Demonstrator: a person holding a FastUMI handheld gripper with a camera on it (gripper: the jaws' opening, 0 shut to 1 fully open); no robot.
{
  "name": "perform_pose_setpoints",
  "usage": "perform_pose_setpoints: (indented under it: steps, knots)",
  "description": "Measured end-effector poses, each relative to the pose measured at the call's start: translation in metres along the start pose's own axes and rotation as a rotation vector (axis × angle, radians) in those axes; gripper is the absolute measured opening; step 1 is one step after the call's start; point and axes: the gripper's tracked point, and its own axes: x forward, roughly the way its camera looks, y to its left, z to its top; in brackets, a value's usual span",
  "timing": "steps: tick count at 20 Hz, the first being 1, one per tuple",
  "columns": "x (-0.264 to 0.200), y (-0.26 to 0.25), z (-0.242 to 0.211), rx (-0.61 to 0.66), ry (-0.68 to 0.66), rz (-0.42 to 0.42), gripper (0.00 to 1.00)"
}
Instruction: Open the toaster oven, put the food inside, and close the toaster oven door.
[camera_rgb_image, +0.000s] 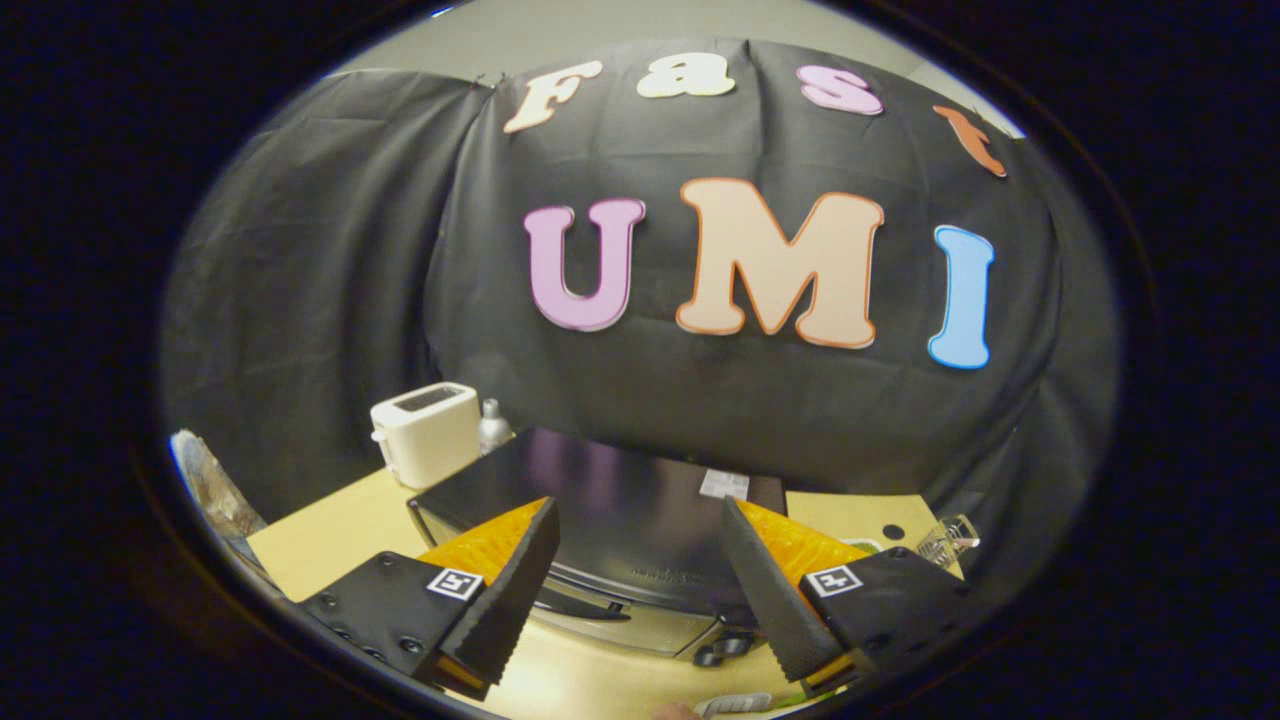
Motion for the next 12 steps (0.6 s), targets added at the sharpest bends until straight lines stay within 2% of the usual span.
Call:
perform_pose_setpoints:
  steps: [6,12]
  knots:
    - [0.018,0.01,-0.049,-0.085,0.112,-0.024,1.0]
    - [0.011,0.012,-0.057,-0.019,0.132,-0.019,0.99]
